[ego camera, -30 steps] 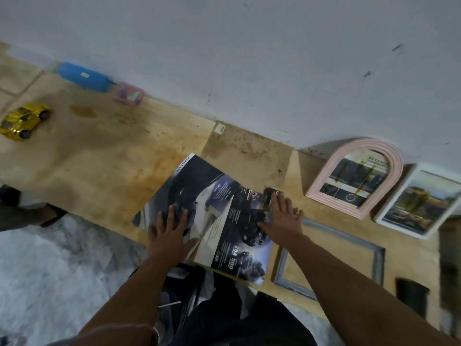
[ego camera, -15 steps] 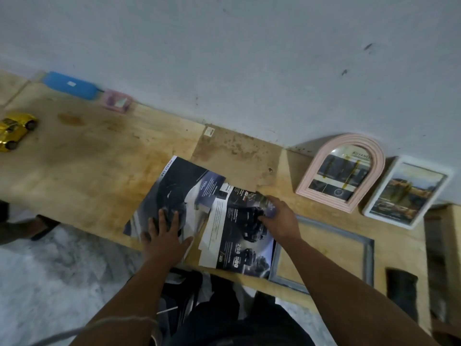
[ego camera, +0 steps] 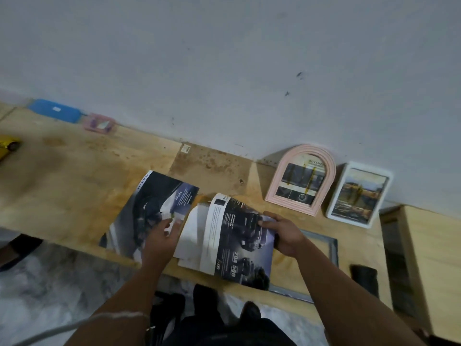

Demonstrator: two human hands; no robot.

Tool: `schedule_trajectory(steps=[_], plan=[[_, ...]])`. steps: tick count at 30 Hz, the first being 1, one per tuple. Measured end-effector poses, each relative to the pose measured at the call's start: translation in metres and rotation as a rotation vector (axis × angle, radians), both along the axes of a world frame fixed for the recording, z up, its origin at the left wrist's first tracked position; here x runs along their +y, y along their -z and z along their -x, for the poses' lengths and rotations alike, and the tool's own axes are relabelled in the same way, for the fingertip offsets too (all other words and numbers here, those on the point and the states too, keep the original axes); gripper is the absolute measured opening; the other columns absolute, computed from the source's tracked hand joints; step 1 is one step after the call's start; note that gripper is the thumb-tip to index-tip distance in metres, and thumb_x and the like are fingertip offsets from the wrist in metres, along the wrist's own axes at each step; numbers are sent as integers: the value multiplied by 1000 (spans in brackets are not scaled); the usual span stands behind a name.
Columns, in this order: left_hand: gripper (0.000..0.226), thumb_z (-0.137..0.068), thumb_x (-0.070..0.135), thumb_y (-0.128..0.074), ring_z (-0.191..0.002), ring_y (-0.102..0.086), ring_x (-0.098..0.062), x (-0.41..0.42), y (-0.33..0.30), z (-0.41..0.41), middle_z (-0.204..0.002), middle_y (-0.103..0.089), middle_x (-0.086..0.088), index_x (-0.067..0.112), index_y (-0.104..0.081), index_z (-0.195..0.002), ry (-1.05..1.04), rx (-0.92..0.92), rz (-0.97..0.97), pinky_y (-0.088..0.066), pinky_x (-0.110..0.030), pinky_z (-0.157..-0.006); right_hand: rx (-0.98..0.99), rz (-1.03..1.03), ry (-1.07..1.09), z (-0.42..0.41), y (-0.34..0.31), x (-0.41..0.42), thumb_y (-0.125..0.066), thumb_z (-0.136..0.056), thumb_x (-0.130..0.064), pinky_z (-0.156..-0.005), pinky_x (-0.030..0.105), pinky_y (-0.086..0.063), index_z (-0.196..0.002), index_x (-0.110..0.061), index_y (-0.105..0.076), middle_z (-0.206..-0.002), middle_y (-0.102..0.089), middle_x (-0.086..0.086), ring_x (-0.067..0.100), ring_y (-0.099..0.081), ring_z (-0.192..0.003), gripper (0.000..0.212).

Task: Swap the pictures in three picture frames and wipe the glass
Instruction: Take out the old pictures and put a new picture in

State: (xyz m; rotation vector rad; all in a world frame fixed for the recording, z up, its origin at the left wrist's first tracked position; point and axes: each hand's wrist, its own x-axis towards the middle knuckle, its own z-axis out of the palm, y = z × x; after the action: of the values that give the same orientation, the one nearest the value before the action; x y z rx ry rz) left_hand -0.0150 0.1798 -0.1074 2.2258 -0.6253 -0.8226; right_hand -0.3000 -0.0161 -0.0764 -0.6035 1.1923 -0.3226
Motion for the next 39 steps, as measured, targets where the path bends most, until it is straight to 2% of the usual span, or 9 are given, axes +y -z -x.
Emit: schedule_trajectory(steps=[4, 10, 15, 17, 21, 26, 30, 34, 39], plan=[[57, -91, 71, -55, -113, -64, -28, -33, -21, 42, -128, -65, -8, 24, -59, -123, -50, 536, -62, -54, -48, -99, -171, -3, 64, 45, -8, 1, -65, -95, -5, -108, 57, -48, -142, -5, -56, -137, -63, 25, 46, -58, -129, 47], [56, -85, 63, -69, -118, -68, -31, -59, -41, 119, -123, -73, -8, 22, -62, -124, 94, 979, -74, -55, -52, -101, -180, -17, 255, 114, -13, 15, -62, -98, -9, -90, 43, -61, -139, -7, -60, -135, -66, 19, 36, -62, -122, 40], [27, -96, 6, -69, -103, -75, -31, -77, -37, 188, -114, -78, -11, 12, -67, -122, 39, 834, 8, -61, -49, -87, -53, -26, 290, 167, -7, 31, -95, -66, -20, -71, 36, -57, -130, -2, -62, -122, -70, 18, 30, -70, -97, 75], [24, -97, 0, -63, -101, -75, -31, -80, -33, 202, -110, -78, -11, 11, -69, -118, 28, 794, 7, -61, -46, -83, -41, -55, 366, 189, -4, 36, -92, -70, -34, -69, 34, -56, -128, -6, -68, -119, -71, 15, 28, -67, -97, 69], [24, -97, -4, -60, -93, -76, -30, -81, -30, 214, -99, -80, -10, 11, -69, -114, 57, 738, -43, -61, -50, -87, -2, -110, 419, 232, 9, 44, -76, -90, -41, -77, 38, -53, -126, -14, -72, -126, -71, 17, 33, -65, -110, 45], [27, -96, -5, -60, -92, -73, -26, -78, -22, 212, -111, -76, -12, 13, -66, -115, 138, 540, -113, -59, -42, -86, 161, -54, 263, 256, 16, 54, -79, -87, -27, -87, 42, -47, -115, -6, -68, -121, -71, 20, 32, -61, -110, 37], [43, -96, 0, -65, -94, -68, -21, -78, -14, 216, -119, -69, -10, 13, -54, -135, 119, 384, -69, -55, -36, -76, 381, 82, 183, 257, 21, 59, -86, -82, -16, -67, 36, -55, -105, 2, -64, -106, -75, 24, 26, -68, -83, 36], [75, -95, 10, -72, -119, -64, -32, -80, 0, 222, -138, -61, -9, 17, -31, -158, 118, 348, -44, -53, -47, -101, 529, 163, 133, 252, 35, 60, -84, -84, -16, -48, 27, -52, -98, 8, -67, -100, -74, 26, 23, -62, -65, 33], [75, -92, 20, -75, -132, -59, -21, -73, 12, 225, -145, -61, 2, 27, -36, -155, 185, 268, 0, -45, -48, -114, 630, 175, -54, 248, 52, 69, -83, -86, -27, -69, 33, -59, -106, 0, -71, -102, -75, 13, 24, -70, -80, 36]])
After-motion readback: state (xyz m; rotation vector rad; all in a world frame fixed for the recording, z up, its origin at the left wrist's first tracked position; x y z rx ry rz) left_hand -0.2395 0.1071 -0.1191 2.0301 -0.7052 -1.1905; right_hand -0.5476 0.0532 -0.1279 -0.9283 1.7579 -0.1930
